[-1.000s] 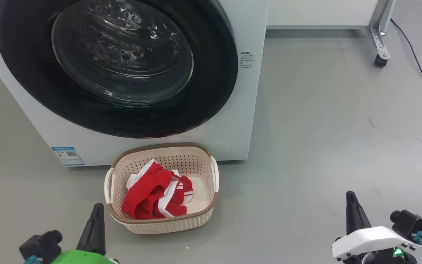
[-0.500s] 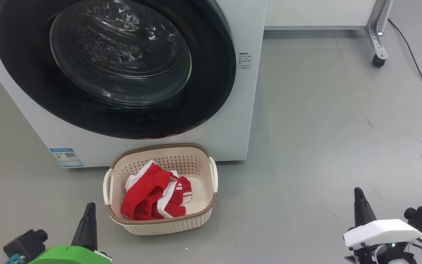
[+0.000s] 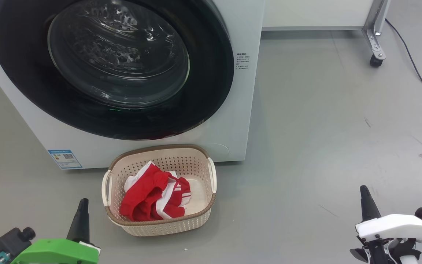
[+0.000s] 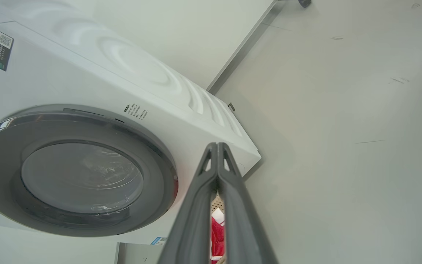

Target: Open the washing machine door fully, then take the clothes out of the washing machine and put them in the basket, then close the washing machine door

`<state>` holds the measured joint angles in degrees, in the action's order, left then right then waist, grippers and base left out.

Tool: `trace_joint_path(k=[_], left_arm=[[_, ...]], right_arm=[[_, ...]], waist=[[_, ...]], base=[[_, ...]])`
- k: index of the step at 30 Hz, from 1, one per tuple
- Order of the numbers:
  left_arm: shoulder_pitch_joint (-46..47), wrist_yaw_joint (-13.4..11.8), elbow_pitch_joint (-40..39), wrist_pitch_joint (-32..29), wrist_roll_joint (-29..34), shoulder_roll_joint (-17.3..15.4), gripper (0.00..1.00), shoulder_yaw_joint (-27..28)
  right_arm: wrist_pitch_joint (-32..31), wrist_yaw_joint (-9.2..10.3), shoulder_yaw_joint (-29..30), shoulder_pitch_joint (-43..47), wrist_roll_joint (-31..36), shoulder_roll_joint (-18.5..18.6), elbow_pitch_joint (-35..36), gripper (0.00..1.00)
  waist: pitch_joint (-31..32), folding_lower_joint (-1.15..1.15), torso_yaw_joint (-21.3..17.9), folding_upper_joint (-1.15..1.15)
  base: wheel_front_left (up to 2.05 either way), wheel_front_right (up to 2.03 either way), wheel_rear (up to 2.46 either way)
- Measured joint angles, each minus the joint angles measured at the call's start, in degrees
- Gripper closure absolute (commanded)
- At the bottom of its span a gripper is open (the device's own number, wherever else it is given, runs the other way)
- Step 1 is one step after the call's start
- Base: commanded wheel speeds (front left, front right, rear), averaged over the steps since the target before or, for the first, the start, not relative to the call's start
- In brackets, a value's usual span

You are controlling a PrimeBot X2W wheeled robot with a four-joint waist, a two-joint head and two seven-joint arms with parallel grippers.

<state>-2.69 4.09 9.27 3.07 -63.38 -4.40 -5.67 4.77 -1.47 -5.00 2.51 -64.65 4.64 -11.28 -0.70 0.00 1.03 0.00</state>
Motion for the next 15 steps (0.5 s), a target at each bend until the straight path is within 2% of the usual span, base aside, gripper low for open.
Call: trace_joint_path(k=[15], left_arm=[[1.7,0.8,2.0,-2.1,-11.4,-0.1,1.00,2.0]], right_arm=[[-2.5,-1.72,2.8,-1.9,-11.3,0.4,-1.3,1.00]], waist=[[0.2,0.00,-0.4,0.00]], base=[[0.00,0.00,0.00]])
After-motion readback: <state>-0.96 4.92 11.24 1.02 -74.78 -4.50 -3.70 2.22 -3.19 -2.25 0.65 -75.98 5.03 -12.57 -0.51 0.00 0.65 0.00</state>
